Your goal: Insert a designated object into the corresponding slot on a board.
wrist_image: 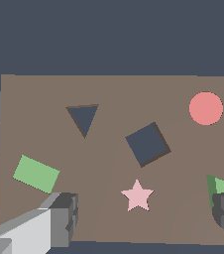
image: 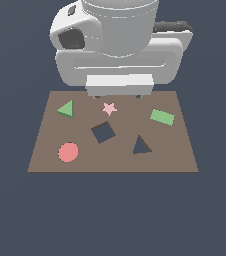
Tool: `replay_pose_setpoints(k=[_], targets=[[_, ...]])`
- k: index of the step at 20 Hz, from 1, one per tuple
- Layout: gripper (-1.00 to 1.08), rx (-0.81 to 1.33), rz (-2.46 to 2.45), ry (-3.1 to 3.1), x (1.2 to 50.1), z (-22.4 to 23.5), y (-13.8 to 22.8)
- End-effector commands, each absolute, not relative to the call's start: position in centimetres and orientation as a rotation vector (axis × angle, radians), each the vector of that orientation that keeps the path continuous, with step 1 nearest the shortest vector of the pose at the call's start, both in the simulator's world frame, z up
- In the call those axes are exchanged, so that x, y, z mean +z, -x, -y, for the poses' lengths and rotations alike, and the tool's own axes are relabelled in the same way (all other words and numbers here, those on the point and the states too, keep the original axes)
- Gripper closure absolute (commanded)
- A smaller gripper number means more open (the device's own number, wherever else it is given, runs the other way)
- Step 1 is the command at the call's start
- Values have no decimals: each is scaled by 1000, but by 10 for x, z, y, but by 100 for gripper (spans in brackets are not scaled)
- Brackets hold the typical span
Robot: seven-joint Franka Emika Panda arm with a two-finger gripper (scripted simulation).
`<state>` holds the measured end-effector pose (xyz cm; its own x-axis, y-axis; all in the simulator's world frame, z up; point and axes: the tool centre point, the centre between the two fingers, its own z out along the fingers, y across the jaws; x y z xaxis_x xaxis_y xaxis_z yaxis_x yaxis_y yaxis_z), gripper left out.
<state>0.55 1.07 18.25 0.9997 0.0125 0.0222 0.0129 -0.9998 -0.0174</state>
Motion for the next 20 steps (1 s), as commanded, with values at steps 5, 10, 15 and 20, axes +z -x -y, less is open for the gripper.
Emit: replay_pose_setpoints(k=[5,10,15,20], targets=[[-92,-34,25,3124,179,-6,-3],[-92,-30,45,3126,164,13,5],[-92,-23,79,3129,139,46,19],[-92,-14,125,3132,105,90,36]])
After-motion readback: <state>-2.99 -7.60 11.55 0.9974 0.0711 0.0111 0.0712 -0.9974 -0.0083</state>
